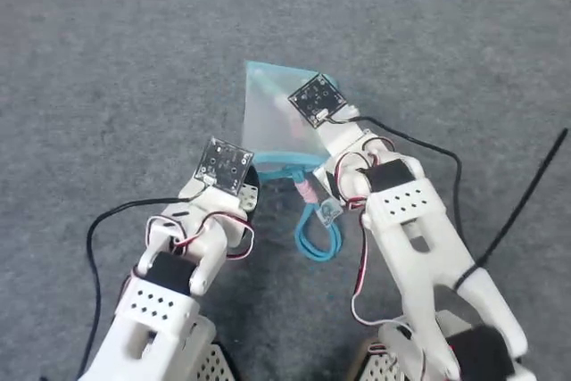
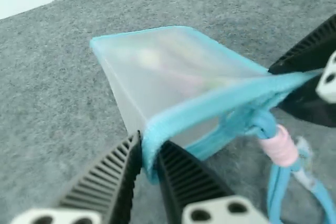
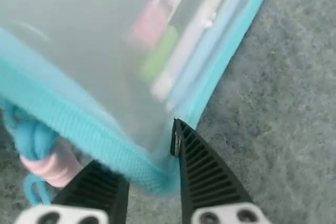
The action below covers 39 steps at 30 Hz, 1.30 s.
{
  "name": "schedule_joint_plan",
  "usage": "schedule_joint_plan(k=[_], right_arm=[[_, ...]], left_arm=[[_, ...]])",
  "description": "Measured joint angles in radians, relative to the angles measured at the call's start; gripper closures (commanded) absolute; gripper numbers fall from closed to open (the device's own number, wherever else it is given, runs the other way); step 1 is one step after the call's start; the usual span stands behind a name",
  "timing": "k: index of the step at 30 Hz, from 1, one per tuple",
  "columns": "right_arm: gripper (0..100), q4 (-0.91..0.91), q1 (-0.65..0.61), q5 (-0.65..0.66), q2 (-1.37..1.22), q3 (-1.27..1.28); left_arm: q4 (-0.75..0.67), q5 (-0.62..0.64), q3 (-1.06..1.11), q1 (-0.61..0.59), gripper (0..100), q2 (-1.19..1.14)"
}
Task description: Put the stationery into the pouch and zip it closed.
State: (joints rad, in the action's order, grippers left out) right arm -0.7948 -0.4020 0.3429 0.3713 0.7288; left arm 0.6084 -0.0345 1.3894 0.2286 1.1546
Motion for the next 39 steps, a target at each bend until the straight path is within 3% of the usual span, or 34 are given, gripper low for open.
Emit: schedule_joint_plan(k=[3, 7, 11, 19, 25, 29, 39], right_arm=[[99.1, 0.0, 0.002, 0.0, -0.017, -0.002], [99.1, 0.005, 0.0, -0.034, -0.018, -0.002], [99.1, 0.011, -0.003, -0.071, -0.018, -0.003], [99.1, 0.015, -0.003, -0.086, -0.018, -0.003], [99.2, 0.015, -0.002, -0.118, 0.038, -0.003], [99.2, 0.015, -0.003, -0.123, 0.075, -0.002], [99.2, -0.018, -0.08, -0.123, 0.133, -0.002]], left_arm=[[0.112, 0.032, -0.078, 0.0, 89, 0.002], [0.222, 0.071, -0.149, -0.003, 91, 0.003], [0.261, 0.078, -0.163, -0.035, 91, 0.051], [0.327, 0.071, -0.081, 0.005, 80, 0.339], [0.278, 0.071, -0.028, 0.092, 79, 0.338], [0.203, 0.077, -0.026, 0.155, 79, 0.204], [-0.021, 0.086, -0.028, 0.164, 79, -0.08]])
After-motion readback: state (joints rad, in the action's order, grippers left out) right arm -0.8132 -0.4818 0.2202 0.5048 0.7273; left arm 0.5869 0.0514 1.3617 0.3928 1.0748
